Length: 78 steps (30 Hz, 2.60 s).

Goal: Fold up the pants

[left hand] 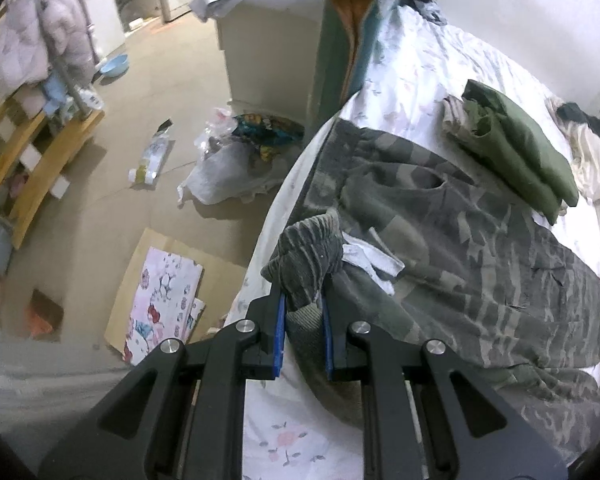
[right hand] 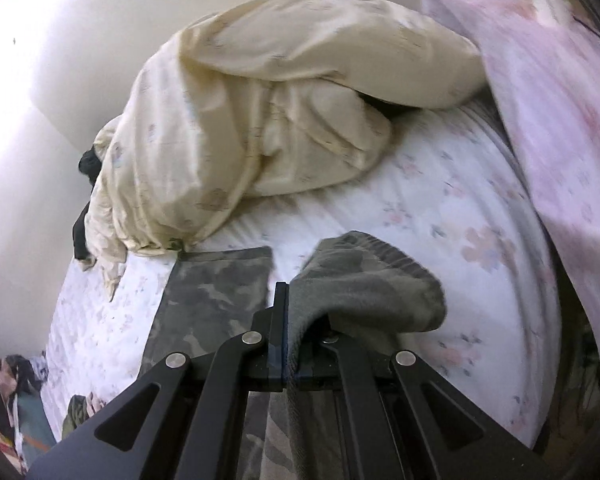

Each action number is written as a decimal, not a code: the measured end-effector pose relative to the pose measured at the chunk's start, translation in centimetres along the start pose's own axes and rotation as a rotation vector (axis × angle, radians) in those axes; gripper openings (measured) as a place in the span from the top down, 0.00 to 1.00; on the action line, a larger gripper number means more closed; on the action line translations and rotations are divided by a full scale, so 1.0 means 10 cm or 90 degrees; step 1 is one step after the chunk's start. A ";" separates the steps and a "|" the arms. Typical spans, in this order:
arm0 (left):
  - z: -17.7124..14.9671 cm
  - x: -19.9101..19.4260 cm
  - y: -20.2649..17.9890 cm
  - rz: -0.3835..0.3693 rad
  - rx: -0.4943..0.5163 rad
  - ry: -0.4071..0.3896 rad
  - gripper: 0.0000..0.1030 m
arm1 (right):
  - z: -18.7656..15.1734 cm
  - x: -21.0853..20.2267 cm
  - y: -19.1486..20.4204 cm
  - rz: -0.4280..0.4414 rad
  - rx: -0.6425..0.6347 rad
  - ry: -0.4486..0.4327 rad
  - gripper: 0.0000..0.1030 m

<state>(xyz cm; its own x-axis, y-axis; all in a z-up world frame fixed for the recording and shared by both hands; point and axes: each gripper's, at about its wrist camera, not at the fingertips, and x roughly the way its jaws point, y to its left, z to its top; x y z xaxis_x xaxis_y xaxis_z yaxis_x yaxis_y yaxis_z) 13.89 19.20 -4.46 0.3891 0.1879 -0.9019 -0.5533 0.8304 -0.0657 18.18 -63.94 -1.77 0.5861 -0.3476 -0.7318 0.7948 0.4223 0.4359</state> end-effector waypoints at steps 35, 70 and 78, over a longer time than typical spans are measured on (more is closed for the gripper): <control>1.58 1.48 -0.67 -0.041 0.094 0.014 0.47 | -0.62 2.96 2.70 -0.142 -0.464 0.198 0.97; 1.50 1.40 0.91 -0.041 -0.017 -0.001 0.23 | -6.29 -0.82 4.72 0.598 -1.128 0.505 0.75; 1.55 1.36 1.26 -0.067 -0.131 0.001 0.23 | -6.25 -1.18 4.85 0.747 -1.162 0.507 1.00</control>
<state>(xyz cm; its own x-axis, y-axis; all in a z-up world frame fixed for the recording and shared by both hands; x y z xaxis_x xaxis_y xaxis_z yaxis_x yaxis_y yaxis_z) 23.60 40.36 -10.91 0.4513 0.1051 -0.8862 -0.6480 0.7213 -0.2445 39.94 12.98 -4.71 0.0059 0.6127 -0.7903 -0.9106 0.3299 0.2489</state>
